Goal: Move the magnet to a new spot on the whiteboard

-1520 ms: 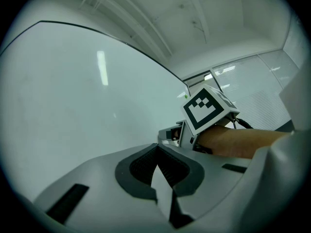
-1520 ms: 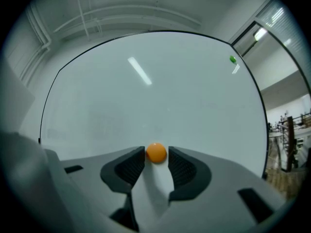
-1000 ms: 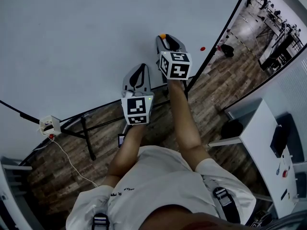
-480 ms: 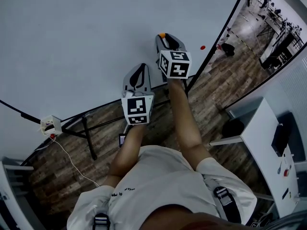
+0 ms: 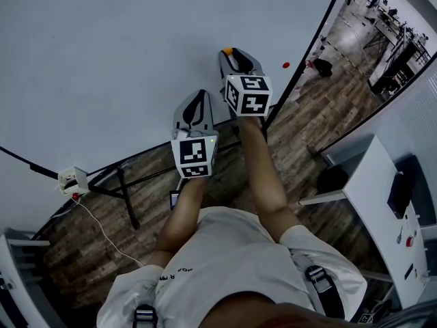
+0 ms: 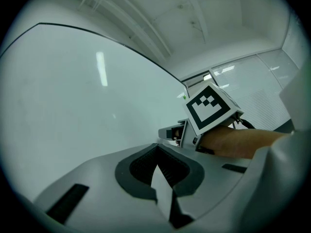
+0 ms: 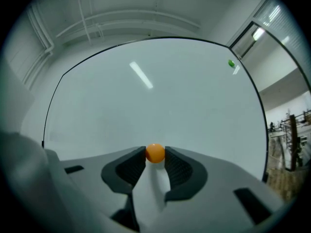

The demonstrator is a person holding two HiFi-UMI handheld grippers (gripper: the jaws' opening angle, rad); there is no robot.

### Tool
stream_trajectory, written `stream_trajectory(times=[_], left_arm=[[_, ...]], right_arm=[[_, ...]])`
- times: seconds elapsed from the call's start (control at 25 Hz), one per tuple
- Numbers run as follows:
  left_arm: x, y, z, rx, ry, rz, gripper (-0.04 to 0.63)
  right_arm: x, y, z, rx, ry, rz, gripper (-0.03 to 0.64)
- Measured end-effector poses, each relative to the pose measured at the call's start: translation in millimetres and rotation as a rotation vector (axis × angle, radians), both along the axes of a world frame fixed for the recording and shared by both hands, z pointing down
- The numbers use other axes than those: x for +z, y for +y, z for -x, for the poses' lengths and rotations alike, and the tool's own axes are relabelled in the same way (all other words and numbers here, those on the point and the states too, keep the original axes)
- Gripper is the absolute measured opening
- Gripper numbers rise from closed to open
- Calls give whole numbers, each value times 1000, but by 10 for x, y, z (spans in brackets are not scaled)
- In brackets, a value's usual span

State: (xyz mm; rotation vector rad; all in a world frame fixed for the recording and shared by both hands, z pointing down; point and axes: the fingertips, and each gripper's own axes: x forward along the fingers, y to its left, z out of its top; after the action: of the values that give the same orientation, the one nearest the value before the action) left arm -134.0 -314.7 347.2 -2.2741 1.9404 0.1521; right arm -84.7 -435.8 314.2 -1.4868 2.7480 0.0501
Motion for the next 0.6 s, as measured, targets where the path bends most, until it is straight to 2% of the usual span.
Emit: stream_trajectory(times=[0.6], left_arm=[[-40, 56, -106, 36, 13, -2, 3]], right_arm=[[47, 288, -171, -18, -17, -28, 132]])
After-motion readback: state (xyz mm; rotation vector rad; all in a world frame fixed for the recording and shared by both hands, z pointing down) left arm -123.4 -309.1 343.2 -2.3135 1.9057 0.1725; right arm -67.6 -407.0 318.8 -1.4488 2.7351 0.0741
